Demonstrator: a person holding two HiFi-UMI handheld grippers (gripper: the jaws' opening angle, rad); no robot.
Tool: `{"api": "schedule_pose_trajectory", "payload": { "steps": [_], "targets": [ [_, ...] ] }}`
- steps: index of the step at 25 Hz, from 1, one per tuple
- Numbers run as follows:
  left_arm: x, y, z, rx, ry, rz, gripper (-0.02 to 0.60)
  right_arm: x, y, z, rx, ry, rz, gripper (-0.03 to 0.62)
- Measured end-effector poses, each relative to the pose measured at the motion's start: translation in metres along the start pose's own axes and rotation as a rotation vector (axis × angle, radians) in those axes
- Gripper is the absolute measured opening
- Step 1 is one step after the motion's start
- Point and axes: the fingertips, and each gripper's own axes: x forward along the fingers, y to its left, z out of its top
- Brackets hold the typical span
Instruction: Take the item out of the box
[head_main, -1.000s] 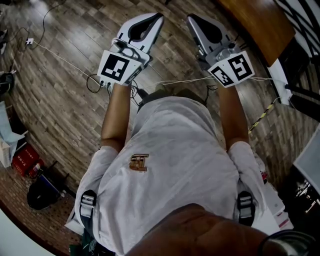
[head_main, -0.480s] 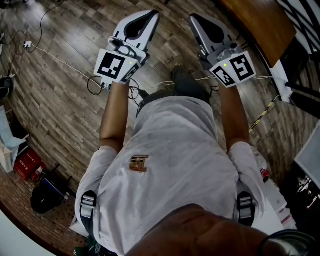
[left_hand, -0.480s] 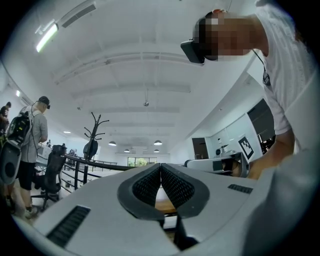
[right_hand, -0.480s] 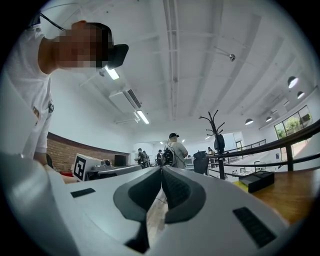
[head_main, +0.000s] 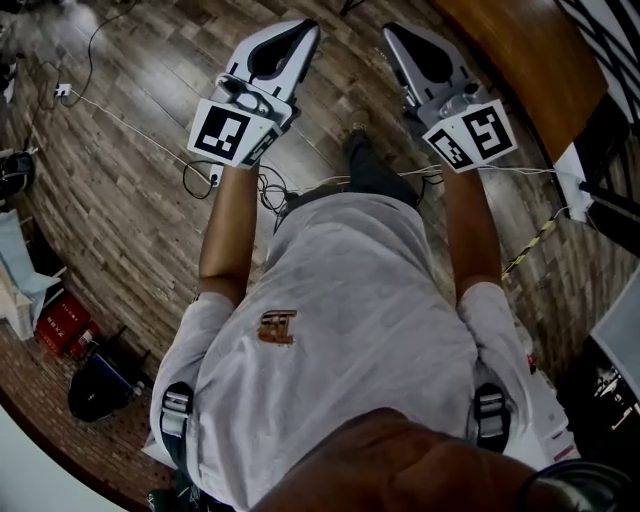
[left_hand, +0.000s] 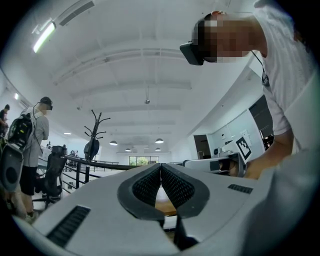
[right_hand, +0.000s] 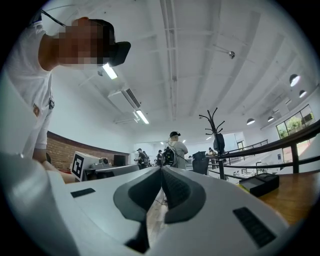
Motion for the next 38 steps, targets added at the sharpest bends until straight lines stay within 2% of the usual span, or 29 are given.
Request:
{"api": "schedule_pose_trajectory", "payload": {
  "steps": [6,13,20,30,38],
  "targets": [
    [0.081,0.059,-0.013,0.004,-0.014,0.022,0.02,0.045,-0.088,0.0,-0.037,0.028,0.016,0.032],
    [0.196,0.133,-0.034,0.029,-0.024,0.047,0.02,0.1,-0.214,-0.006,-0.083,0.073,0.033,0.032],
    [0.287,0.181,-0.057,0.035,0.005,0.072,0.02,0.136,-0.312,-0.013,-0.091,0.115,0.054,0.033],
    [0.357,0.213,-0.066,0.056,0.012,0.07,0.02,0.167,-0.393,-0.014,-0.071,0.156,0.008,0.034],
    [0.391,0.257,-0.083,0.058,0.02,0.038,0.02,0.215,-0.424,-0.025,-0.077,0.168,0.001,0.034]
  ]
}}
